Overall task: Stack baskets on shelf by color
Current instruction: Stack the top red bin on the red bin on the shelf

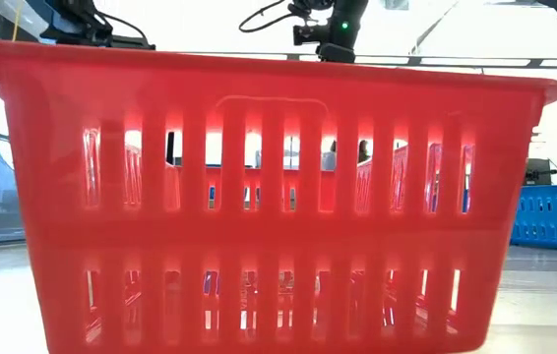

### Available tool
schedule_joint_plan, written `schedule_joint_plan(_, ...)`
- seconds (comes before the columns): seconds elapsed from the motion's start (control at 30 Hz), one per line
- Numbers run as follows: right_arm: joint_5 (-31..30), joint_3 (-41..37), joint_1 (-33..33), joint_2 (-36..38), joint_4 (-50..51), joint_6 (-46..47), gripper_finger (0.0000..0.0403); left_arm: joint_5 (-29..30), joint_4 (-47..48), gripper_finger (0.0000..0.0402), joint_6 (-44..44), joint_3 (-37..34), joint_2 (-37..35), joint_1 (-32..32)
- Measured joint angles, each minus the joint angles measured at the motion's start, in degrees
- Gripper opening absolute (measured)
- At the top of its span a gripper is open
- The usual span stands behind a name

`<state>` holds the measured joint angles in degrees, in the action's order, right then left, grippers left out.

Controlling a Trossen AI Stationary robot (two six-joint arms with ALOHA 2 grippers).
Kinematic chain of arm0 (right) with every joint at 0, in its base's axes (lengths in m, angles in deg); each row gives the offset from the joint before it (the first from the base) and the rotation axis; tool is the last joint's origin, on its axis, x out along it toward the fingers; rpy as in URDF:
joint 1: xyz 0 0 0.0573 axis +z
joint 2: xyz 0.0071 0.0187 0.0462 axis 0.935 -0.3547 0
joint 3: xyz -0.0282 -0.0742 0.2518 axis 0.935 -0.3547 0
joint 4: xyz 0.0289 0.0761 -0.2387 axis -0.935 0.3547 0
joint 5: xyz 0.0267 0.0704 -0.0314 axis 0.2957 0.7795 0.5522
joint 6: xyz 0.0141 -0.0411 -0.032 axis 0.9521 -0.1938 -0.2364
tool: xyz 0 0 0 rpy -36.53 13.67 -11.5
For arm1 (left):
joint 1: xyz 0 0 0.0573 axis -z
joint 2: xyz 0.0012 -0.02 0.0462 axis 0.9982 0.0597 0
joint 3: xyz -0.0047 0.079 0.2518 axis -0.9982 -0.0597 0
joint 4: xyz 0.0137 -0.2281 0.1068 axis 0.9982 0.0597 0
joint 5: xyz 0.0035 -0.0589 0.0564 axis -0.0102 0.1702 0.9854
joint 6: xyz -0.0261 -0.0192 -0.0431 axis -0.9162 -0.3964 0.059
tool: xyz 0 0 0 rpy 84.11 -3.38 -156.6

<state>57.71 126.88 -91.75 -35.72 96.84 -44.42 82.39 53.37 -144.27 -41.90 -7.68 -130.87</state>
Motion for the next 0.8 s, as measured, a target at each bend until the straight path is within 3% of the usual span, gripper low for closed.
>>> schedule_joint_plan(0.63, 2.78, 0.0, 0.0, 0.0, 0.45, 0.0, 0.0091, 2.86, -1.99, 0.0098, -1.83, 0.0, 13.34, 0.0)
schedule_joint_plan(0.8, 2.78, 0.0, 0.0, 0.0, 0.88, 0.0, 0.0091, 3.01, -2.01, 0.0081, -0.56, 0.0, 15.33, 0.0)
